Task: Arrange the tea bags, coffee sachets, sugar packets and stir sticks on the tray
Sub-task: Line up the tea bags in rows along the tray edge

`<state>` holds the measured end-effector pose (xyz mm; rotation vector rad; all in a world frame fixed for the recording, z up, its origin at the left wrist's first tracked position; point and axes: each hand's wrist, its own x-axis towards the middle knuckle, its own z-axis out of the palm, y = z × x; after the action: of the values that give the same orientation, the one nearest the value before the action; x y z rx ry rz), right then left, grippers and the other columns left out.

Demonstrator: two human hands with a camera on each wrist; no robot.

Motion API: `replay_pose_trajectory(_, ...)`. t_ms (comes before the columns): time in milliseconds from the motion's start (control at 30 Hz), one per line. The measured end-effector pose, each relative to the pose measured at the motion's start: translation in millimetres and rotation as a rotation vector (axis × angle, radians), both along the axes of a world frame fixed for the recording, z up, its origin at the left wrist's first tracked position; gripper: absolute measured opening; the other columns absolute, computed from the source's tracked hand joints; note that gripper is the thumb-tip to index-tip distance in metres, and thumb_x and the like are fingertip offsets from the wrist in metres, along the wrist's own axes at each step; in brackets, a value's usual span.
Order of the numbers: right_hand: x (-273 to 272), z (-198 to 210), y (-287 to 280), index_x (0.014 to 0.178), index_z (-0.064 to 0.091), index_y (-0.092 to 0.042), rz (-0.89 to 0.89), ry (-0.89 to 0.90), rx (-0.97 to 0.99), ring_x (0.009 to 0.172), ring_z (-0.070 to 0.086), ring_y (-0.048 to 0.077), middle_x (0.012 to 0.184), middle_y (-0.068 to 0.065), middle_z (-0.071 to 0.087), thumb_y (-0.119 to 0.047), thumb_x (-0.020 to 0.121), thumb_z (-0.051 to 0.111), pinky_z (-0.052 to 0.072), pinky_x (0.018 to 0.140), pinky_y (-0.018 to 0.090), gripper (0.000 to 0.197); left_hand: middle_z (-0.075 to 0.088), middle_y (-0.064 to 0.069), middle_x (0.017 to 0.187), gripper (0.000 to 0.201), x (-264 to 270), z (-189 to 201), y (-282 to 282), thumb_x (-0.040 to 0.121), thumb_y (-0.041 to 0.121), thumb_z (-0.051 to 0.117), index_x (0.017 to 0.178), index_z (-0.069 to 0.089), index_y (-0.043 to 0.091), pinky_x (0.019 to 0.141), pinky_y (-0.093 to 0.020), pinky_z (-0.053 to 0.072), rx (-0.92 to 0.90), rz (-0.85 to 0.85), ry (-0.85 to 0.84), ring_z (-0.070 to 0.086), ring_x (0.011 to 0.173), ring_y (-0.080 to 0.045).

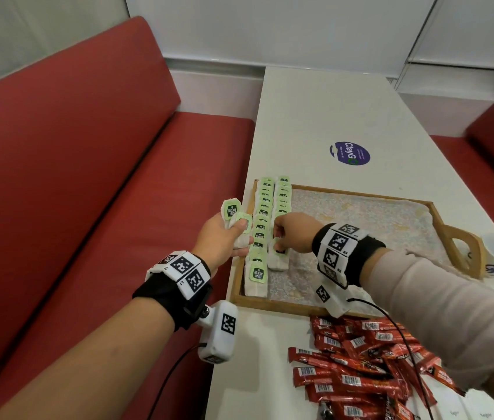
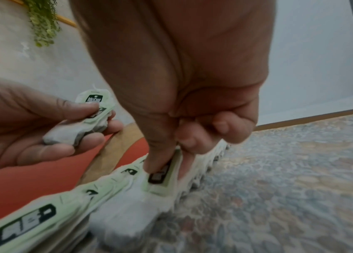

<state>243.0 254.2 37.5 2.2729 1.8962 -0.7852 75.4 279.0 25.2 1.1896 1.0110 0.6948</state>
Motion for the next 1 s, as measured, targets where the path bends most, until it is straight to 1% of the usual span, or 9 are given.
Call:
replay_pose_trajectory(100, 2, -2, 1, 0.107, 0.06, -0.008, -0.024, 0.004, 0.021, 0.087, 0.049, 0.018, 0.096, 0.0, 0.053, -0.018, 0.087, 0.066, 0.037, 0.073, 0.027, 0.024, 0.064, -0.004, 0.091, 0.01, 0, 0, 0, 0.098, 0.011, 0.048, 0.107, 0.053, 0.01, 0.061, -0.026, 0.057, -0.004, -0.006, -0.005, 0.065, 0.073, -0.015)
replay_pose_trajectory(200, 5, -4, 1, 0.102, 0.06, -0.01, -0.063, 0.038, 0.062, 0.087, 0.051, 0.019, 0.095, 0.001, 0.055, -0.018, 0.085, 0.069, 0.04, 0.074, 0.028, 0.021, 0.064, -0.004, 0.09, 0.007, 0, 0, 0, 0.098, 0.011, 0.049, 0.101, 0.054, 0.013, 0.062, -0.026, 0.058, -0.011, -0.003, -0.01, 0.065, 0.073, -0.016)
replay_pose_trajectory(400, 7, -6, -2, 0.089, 0.052, -0.015, -0.103, 0.082, 0.16, 0.079, 0.052, 0.019, 0.086, -0.001, 0.055, -0.027, 0.08, 0.074, 0.038, 0.065, 0.028, 0.026, 0.065, -0.002, 0.093, 0.011, 1, 0, -1, 0.098, 0.012, 0.049, 0.095, 0.055, 0.02, 0.069, -0.031, 0.057, -0.019, 0.0, -0.013, 0.066, 0.075, -0.017)
replay_pose_trajectory(500, 3, -2, -9, 0.083, 0.053, -0.016, -0.037, 0.094, 0.167, 0.073, 0.051, 0.016, 0.078, -0.004, 0.055, -0.028, 0.077, 0.076, 0.039, 0.06, 0.027, 0.027, 0.066, -0.003, 0.093, 0.011, 1, 0, -1, 0.098, 0.012, 0.048, 0.095, 0.055, 0.019, 0.068, -0.03, 0.058, -0.031, 0.001, -0.021, 0.067, 0.075, -0.017)
replay_pose_trajectory(600, -3, -5, -16, 0.074, 0.052, -0.021, 0.086, 0.056, 0.025, 0.072, 0.052, 0.015, 0.074, -0.006, 0.056, -0.027, 0.071, 0.079, 0.041, 0.06, 0.024, 0.028, 0.066, -0.002, 0.093, 0.01, 1, 1, -2, 0.098, 0.011, 0.048, 0.098, 0.056, 0.018, 0.067, -0.029, 0.058, -0.041, 0.0, -0.026, 0.067, 0.075, -0.016)
replay_pose_trajectory(700, -6, -8, -17, 0.079, 0.055, -0.021, 0.141, -0.01, 0.002, 0.075, 0.052, 0.015, 0.079, -0.005, 0.057, -0.023, 0.072, 0.078, 0.042, 0.063, 0.025, 0.025, 0.066, -0.002, 0.095, 0.009, 1, 1, -3, 0.098, 0.011, 0.048, 0.103, 0.054, 0.015, 0.064, -0.025, 0.058, -0.052, 0.001, -0.031, 0.068, 0.074, -0.014)
replay_pose_trajectory(800, -7, -7, -14, 0.081, 0.054, -0.02, 0.131, -0.003, 0.01, 0.078, 0.054, 0.017, 0.083, -0.004, 0.058, -0.02, 0.073, 0.078, 0.046, 0.069, 0.029, 0.025, 0.066, -0.003, 0.099, 0.012, 0, 1, -4, 0.099, 0.013, 0.047, 0.109, 0.053, 0.012, 0.063, -0.023, 0.058, -0.079, -0.003, -0.045, 0.068, 0.074, -0.013)
replay_pose_trajectory(900, -7, -4, -12, 0.082, 0.055, -0.021, 0.097, 0.044, 0.006, 0.078, 0.054, 0.016, 0.083, -0.005, 0.058, -0.033, 0.071, 0.081, 0.047, 0.07, 0.029, 0.031, 0.065, -0.005, 0.101, 0.016, 0, 2, -4, 0.099, 0.015, 0.046, 0.113, 0.052, 0.01, 0.064, -0.023, 0.058, -0.115, -0.016, -0.066, 0.068, 0.078, -0.015)
replay_pose_trajectory(1000, -7, 2, -9, 0.093, 0.056, -0.019, 0.007, 0.147, 0.119, 0.08, 0.055, 0.015, 0.085, -0.004, 0.057, -0.041, 0.083, 0.068, 0.043, 0.068, 0.026, 0.027, 0.065, -0.007, 0.101, 0.012, 1, 5, -3, 0.1, 0.014, 0.044, 0.108, 0.052, 0.012, 0.066, -0.025, 0.058, -0.166, -0.019, -0.097, 0.067, 0.082, -0.018)
